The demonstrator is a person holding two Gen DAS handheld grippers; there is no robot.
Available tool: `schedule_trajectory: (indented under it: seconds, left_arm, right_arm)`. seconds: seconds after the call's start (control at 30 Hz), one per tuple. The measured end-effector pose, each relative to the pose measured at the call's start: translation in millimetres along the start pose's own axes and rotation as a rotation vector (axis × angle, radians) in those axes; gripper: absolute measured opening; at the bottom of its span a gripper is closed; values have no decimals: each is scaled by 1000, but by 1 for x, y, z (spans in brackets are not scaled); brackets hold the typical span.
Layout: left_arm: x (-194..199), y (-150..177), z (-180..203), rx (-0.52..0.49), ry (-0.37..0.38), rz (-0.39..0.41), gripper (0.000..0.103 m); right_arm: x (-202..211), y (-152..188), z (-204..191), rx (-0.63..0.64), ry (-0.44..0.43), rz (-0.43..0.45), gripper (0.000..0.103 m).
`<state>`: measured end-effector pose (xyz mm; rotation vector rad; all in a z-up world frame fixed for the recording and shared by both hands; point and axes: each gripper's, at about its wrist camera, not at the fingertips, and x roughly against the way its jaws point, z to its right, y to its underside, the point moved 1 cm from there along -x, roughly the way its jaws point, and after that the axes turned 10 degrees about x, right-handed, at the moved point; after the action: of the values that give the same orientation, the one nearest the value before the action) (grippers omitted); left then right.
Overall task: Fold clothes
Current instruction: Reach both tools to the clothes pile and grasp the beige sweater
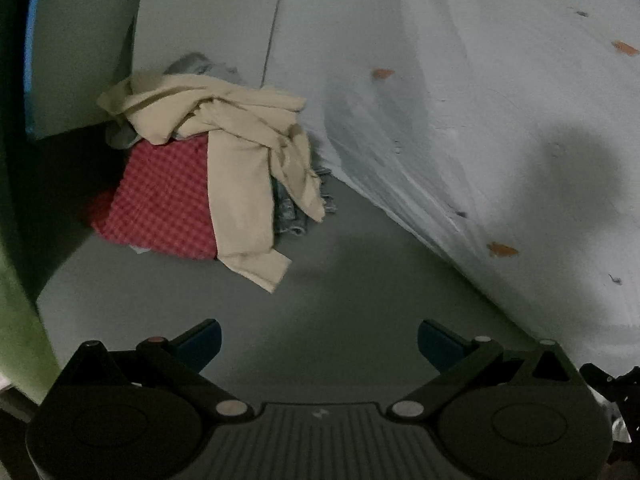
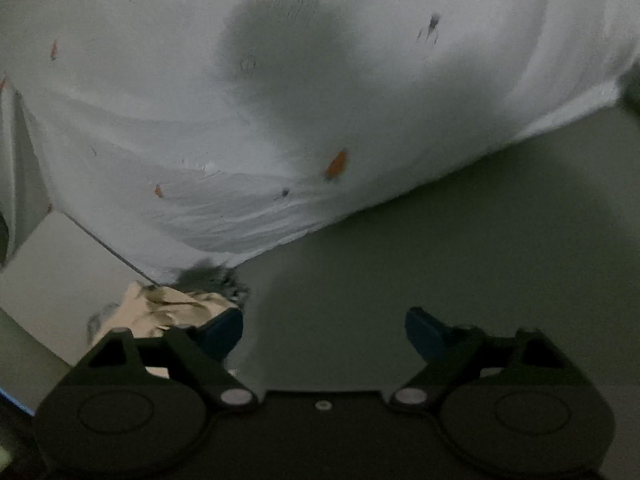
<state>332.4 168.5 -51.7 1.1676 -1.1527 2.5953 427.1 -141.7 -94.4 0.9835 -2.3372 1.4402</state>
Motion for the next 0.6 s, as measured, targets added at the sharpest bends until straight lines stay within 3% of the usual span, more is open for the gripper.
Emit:
schedule_trajectory:
  seconds: [0.1, 0.27, 0.33, 0.43, 0.53, 0.6]
  left_arm:
    - [-43, -33, -17, 41, 25, -25, 103]
    - [-109, -99, -46, 143, 69, -73, 102]
    - [-132, -120, -57, 187, 99, -78, 100]
    - [-170, -149, -76, 274, 153, -81, 92]
    - [-211, -172, -95, 369, 186, -94, 75]
    - [-238, -183, -106, 427, 188, -113, 63]
  right_arm:
    - [-46, 5, -29, -80, -33, -43, 79]
    - [-137, 14, -66, -393, -206, -155, 55]
    - [-177, 23, -78, -536, -267, -211, 53]
    - [-238, 44, -99, -727, -352, -288, 40]
    - [-293, 64, -120, -864, -425, -367, 26]
    - [-328, 77, -136, -937, -455, -416, 24]
